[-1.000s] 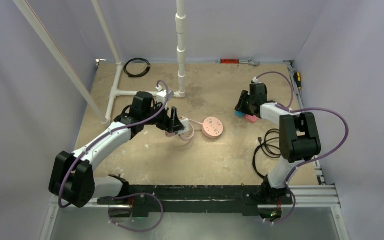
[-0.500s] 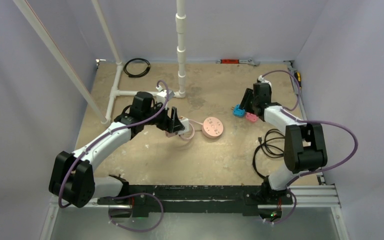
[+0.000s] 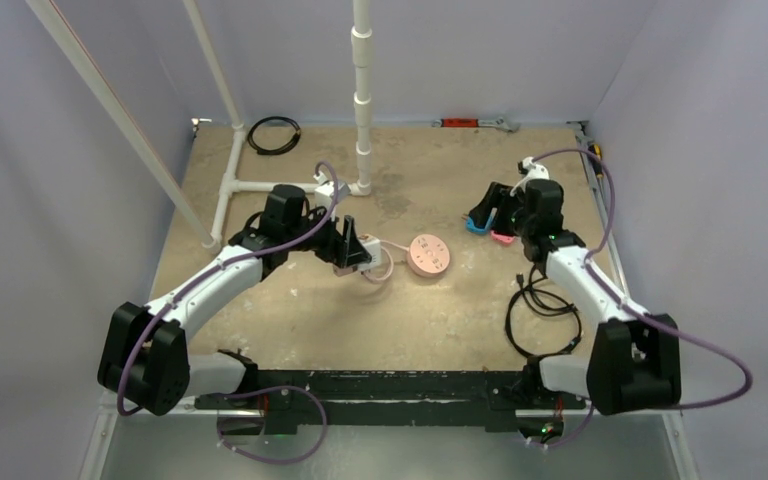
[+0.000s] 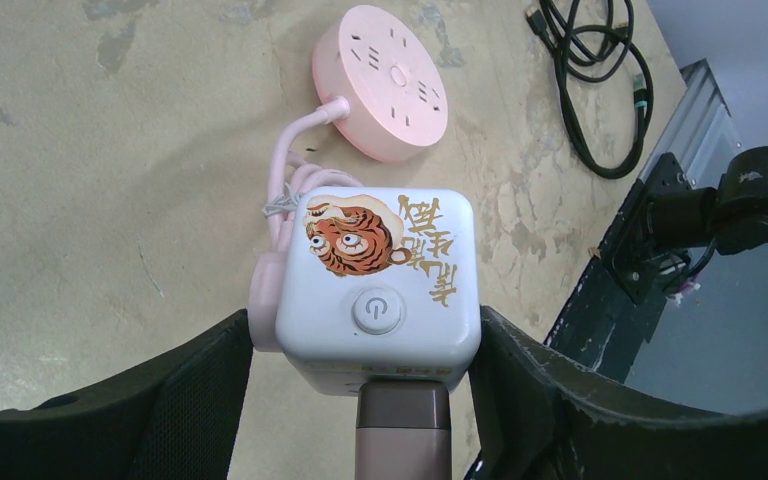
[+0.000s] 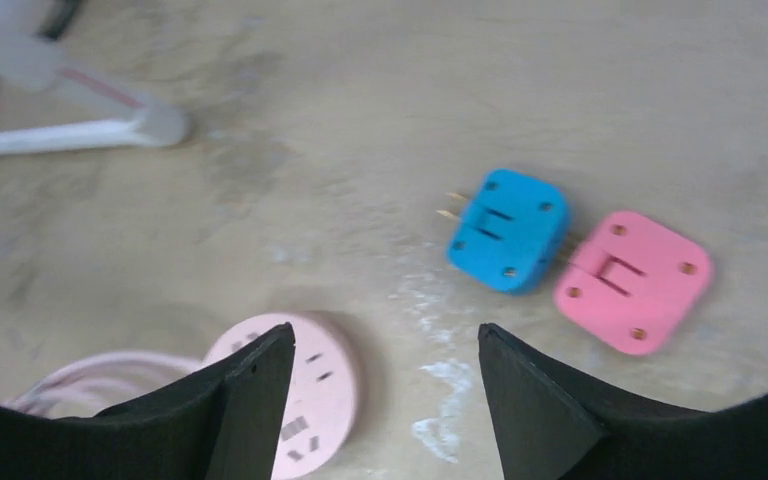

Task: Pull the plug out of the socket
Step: Place the plug at the center of the board.

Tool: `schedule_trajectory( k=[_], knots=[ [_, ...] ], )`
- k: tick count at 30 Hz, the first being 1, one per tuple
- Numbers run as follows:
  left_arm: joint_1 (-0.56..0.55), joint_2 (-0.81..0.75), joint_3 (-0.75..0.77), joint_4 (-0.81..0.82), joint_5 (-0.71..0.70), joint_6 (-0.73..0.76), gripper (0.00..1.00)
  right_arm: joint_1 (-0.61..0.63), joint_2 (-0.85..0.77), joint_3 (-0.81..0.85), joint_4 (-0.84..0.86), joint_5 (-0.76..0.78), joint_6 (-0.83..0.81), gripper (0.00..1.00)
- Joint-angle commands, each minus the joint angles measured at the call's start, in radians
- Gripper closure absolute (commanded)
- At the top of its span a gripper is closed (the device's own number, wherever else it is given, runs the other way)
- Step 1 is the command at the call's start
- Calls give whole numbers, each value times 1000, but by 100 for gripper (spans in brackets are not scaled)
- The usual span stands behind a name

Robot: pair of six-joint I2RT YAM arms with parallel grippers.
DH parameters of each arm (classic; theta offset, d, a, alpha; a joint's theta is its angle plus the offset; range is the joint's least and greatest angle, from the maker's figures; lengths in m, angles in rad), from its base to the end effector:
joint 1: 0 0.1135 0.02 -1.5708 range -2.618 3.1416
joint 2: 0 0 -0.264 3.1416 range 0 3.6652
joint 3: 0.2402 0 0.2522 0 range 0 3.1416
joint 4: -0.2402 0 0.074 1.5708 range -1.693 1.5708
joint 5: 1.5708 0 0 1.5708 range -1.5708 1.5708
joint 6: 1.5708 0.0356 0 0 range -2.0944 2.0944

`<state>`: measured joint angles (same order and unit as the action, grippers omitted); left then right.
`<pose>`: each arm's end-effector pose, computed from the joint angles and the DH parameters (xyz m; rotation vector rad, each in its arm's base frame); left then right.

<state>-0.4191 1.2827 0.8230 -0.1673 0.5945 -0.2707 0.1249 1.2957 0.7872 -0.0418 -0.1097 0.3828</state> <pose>0.2430 -0.1301 0.2510 0.5147 2.2054 -1.0311 0.2820 0.0393 0.2435 0.2105 2.1354 0.4154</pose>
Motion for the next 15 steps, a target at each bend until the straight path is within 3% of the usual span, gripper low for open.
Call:
schedule_trajectory(
  k=[1, 7, 15],
  knots=[
    [6, -29, 5, 113, 80, -20, 100, 41, -154, -83, 160, -334, -42, 27],
    [9, 24, 23, 47, -3, -20, 100, 213, -328, -175, 244, -314, -30, 20],
    [20, 88, 22, 49, 8, -58, 100, 445, -351, -296, 420, -148, 64, 20]
  ],
)
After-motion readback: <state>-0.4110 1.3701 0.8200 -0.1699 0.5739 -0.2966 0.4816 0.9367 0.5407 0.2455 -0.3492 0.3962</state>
